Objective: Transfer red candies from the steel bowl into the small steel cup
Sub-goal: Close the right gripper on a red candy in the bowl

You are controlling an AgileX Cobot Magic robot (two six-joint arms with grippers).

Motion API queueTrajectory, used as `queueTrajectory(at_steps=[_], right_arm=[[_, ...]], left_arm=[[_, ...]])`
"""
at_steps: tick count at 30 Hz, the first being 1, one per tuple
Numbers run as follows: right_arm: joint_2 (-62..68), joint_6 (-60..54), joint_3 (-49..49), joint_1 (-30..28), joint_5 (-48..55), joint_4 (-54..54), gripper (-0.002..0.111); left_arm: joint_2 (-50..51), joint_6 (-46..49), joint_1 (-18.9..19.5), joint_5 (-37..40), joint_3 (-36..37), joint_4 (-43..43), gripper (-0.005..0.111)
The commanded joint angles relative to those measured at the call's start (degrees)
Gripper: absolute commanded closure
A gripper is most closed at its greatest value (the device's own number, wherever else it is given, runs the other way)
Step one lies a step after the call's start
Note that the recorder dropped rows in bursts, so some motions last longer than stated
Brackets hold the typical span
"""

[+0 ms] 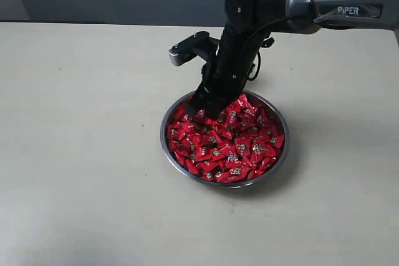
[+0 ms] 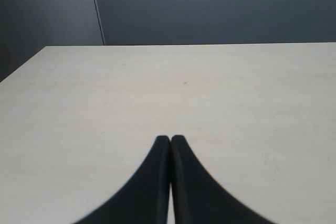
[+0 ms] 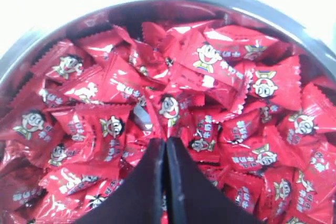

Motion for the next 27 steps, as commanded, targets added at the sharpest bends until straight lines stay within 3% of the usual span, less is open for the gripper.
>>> queueTrajectory(at_steps=[1,27], right_arm=[[-0.6,0.7,-1.6,-0.2,1.7,-0.7,0.109],[2.6,1.3,-1.4,-0.2,3.9,-1.2,0.107]], left_arm=[[-0.3,-0.1,0.1,-0.1,0.2,0.1,0.106],[-0.3,-0.1,0.1,-0.1,0.2,0.1,0.106]])
